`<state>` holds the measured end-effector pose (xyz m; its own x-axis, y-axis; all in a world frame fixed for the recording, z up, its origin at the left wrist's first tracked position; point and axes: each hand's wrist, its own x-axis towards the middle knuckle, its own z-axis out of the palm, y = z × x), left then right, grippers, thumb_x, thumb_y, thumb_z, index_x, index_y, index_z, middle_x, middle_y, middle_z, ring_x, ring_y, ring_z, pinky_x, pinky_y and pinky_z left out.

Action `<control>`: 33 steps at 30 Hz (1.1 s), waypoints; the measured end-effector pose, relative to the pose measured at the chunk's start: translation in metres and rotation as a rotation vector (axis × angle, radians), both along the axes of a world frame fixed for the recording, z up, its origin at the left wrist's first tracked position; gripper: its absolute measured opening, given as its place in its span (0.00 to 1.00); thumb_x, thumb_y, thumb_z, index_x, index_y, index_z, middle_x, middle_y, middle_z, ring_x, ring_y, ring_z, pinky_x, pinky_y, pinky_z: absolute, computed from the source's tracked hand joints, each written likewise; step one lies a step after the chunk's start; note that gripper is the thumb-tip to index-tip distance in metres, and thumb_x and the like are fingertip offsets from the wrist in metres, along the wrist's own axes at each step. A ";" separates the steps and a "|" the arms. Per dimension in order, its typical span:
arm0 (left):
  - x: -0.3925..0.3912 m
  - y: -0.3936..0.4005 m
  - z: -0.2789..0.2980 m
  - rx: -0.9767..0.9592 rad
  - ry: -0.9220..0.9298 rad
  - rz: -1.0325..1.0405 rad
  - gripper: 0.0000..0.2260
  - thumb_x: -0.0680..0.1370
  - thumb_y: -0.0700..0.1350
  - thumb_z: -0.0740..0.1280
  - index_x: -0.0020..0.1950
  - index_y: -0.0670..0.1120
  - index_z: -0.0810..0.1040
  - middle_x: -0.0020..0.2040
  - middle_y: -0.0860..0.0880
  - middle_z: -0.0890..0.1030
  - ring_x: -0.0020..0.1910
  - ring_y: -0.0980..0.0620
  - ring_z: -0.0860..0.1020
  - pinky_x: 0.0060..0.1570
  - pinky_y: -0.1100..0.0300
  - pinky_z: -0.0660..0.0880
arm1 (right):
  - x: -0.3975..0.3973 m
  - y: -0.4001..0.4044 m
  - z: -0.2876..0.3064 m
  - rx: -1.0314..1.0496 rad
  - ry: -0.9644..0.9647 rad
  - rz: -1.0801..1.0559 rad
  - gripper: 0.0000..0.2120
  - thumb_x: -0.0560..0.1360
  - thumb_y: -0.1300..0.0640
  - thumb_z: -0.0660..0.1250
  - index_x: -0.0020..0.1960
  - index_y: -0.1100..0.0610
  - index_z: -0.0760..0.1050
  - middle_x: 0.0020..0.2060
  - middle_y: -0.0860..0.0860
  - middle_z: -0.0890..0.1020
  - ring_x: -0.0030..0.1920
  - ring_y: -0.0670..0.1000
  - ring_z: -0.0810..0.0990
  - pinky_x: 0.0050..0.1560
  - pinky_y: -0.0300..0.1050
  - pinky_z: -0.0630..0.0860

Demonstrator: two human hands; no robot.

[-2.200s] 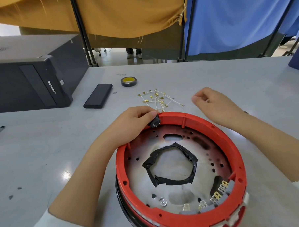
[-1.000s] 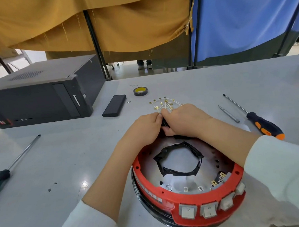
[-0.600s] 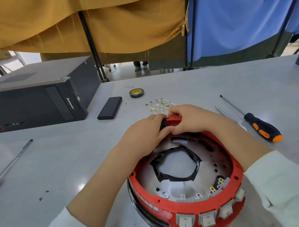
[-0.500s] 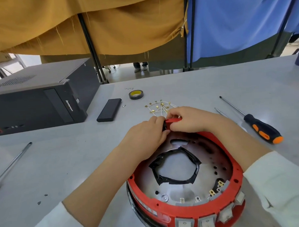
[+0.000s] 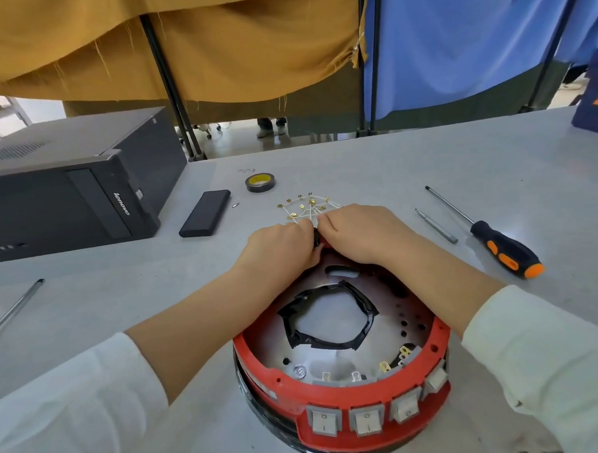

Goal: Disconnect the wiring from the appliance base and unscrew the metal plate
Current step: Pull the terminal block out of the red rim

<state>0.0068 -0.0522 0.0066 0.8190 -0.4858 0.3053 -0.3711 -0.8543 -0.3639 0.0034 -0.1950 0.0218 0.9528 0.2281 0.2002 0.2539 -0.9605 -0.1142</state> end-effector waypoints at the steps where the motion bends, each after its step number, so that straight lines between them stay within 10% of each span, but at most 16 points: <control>1: 0.001 0.000 -0.001 -0.009 0.001 0.003 0.18 0.81 0.57 0.51 0.54 0.44 0.70 0.49 0.46 0.80 0.47 0.42 0.81 0.33 0.57 0.64 | 0.000 0.000 -0.001 -0.006 -0.007 -0.002 0.20 0.80 0.49 0.45 0.33 0.51 0.64 0.33 0.47 0.71 0.38 0.52 0.70 0.36 0.46 0.61; 24: 0.001 0.003 0.002 -0.168 0.071 0.006 0.18 0.79 0.57 0.57 0.53 0.42 0.70 0.48 0.43 0.80 0.47 0.40 0.79 0.33 0.56 0.63 | 0.000 -0.002 -0.003 0.002 -0.064 0.012 0.21 0.80 0.48 0.45 0.32 0.52 0.64 0.32 0.48 0.71 0.37 0.53 0.72 0.31 0.45 0.59; 29: -0.001 0.018 0.010 -0.314 0.292 -0.044 0.16 0.73 0.58 0.65 0.46 0.46 0.68 0.46 0.44 0.78 0.45 0.42 0.76 0.34 0.56 0.63 | -0.010 -0.003 -0.001 0.017 -0.107 0.181 0.06 0.74 0.48 0.54 0.45 0.48 0.66 0.43 0.44 0.76 0.41 0.50 0.74 0.35 0.46 0.61; 33: -0.001 0.021 0.011 -0.300 0.323 -0.043 0.15 0.73 0.53 0.66 0.52 0.45 0.70 0.50 0.44 0.78 0.48 0.42 0.76 0.37 0.57 0.66 | -0.013 -0.001 -0.006 -0.209 -0.194 0.281 0.19 0.72 0.43 0.59 0.60 0.51 0.66 0.55 0.47 0.76 0.50 0.52 0.78 0.38 0.45 0.63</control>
